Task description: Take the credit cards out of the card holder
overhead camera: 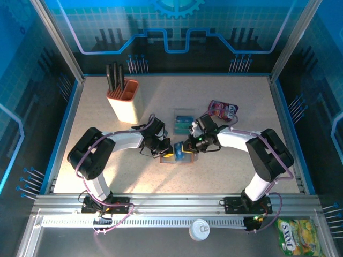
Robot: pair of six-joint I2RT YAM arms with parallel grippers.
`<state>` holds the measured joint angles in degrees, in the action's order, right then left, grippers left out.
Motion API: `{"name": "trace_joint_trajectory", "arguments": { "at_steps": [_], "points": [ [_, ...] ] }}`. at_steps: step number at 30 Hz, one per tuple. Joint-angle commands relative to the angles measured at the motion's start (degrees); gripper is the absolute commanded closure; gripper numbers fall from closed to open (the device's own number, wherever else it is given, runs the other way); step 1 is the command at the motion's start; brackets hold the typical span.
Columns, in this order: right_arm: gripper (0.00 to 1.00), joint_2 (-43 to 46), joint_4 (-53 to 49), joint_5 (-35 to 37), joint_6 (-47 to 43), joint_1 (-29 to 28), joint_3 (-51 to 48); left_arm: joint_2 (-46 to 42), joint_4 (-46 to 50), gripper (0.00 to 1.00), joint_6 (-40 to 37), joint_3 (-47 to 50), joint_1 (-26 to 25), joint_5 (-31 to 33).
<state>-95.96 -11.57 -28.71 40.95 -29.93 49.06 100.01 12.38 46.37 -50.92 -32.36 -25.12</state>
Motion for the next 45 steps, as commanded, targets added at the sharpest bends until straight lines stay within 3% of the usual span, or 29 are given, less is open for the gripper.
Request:
{"name": "trace_joint_trajectory", "arguments": {
  "at_steps": [1,12,18,28,34,45],
  "points": [
    [0.97,2.04,-4.99,1.55,-2.55,1.16,0.64,-0.78,1.99,0.98,-0.93,0.67,0.29,0.83],
    [0.99,6.27,-14.62,5.70,-9.99,1.37,6.85,-2.07,1.94,0.98,-0.22,0.04,0.37,0.74],
    [1.00,5.40,-23.12,10.88,-22.86,1.20,13.59,-3.13,1.97,0.97,0.08,-0.77,0.36,0.94],
    [1.00,-0.67,-36.63,28.25,-53.03,0.53,25.84,-6.78,0.54,0.92,0.98,1.17,1.28,2.01],
    [1.00,-3.56,-42.80,27.77,-71.01,0.34,31.50,-8.24,0.85,0.91,0.83,1.93,1.90,2.01],
    [1.00,-15.61,-54.46,28.97,-83.50,0.80,50.68,-9.11,1.49,0.91,0.62,2.84,2.49,1.68]
  ]
}}
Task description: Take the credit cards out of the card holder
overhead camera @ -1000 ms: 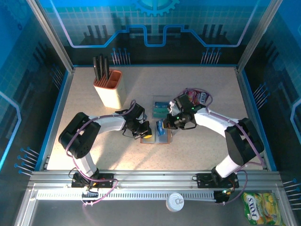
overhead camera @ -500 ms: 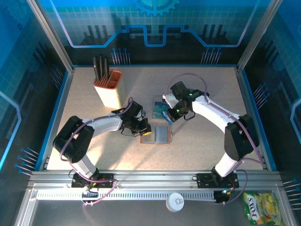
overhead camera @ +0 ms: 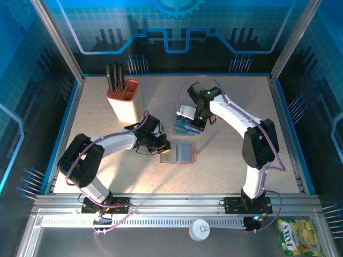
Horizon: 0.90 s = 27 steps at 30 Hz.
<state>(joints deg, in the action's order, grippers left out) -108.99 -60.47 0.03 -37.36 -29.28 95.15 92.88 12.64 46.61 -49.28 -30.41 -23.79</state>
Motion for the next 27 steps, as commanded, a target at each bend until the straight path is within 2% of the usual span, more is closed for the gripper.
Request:
{"name": "trace_joint_trajectory", "arguments": {
  "at_steps": [1,16,27],
  "points": [
    [1.00,-3.87,-6.56,0.22,-5.64,0.23,6.72,-2.17,1.41,0.91,0.34,1.27,0.71,0.32],
    [1.00,-19.50,-15.85,-1.03,-10.74,1.64,32.17,-4.42,4.14,0.91,-0.20,1.36,2.86,0.70],
    [1.00,-22.50,-15.66,0.17,-12.20,2.46,33.47,-3.13,4.50,0.91,-0.47,1.36,3.53,0.68]
  ]
}}
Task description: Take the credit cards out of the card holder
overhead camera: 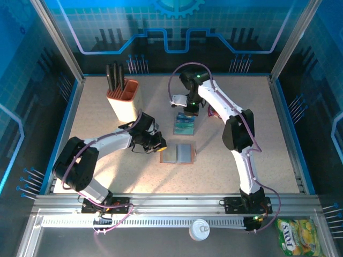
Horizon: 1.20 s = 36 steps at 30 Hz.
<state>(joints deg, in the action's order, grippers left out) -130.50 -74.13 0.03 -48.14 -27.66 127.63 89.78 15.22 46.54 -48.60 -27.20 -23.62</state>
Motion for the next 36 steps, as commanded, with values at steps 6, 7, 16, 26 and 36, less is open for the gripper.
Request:
{"name": "trace_joint_trajectory", "arguments": {
  "at_steps": [6,7,16,26,36],
  "points": [
    [0.93,-1.63,-0.89,0.33,-1.39,1.03,-0.72,0.40,1.74,0.91,-0.23,0.56,0.48,0.61],
    [0.89,-1.67,-0.52,0.72,-1.26,1.04,-0.72,0.59,1.74,0.91,-0.23,0.48,0.48,0.56],
    [0.81,0.23,2.63,2.68,0.48,1.23,-1.89,1.05,1.74,0.90,-0.53,0.31,0.66,0.50],
    [0.79,6.27,10.69,2.74,7.32,0.66,-12.02,-0.09,2.51,0.90,-2.09,1.27,1.53,1.67],
    [0.77,15.32,23.90,-1.18,25.11,-1.22,-27.48,-1.05,4.39,0.91,-4.49,2.36,2.15,4.53]
  ]
}}
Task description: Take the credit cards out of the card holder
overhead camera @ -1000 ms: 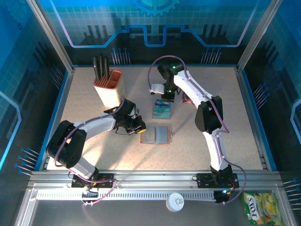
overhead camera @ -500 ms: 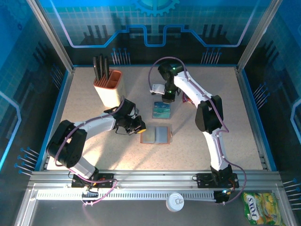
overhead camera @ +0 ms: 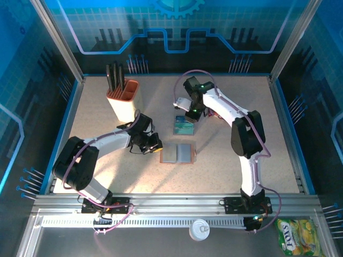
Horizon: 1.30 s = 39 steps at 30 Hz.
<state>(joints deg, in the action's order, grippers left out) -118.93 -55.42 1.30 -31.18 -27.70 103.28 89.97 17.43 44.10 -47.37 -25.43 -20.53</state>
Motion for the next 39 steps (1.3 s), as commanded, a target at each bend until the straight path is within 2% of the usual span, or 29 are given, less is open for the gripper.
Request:
{"name": "trace_joint_trajectory", "arguments": {
  "at_steps": [1,6,13,17,24,30,39],
  "points": [
    [0.77,4.98,6.59,-2.80,10.19,-1.47,-5.03,-1.22,2.08,0.91,-2.08,1.44,0.43,1.51],
    [0.76,9.85,12.00,-3.83,15.48,-3.46,-12.64,-0.29,0.35,0.94,-1.91,2.35,0.47,0.79],
    [0.76,12.03,14.68,0.84,23.00,-6.56,-17.36,2.46,-3.28,0.95,-0.99,3.86,0.45,-2.00],
    [0.76,13.75,17.16,1.01,29.72,-7.41,-20.27,2.77,-4.93,0.95,-0.29,4.80,0.38,-2.96],
    [0.76,18.99,24.89,-3.89,40.96,-8.46,-27.96,3.15,-6.76,0.95,0.65,6.34,0.29,-4.37],
    [0.76,21.87,31.14,-12.52,53.22,-8.92,-33.66,2.19,-7.23,0.95,1.03,6.90,0.12,-4.56],
    [0.76,20.77,42.56,-23.19,68.76,-11.09,-41.80,1.71,-7.06,0.95,1.17,7.12,0.00,-4.07]
  ]
}}
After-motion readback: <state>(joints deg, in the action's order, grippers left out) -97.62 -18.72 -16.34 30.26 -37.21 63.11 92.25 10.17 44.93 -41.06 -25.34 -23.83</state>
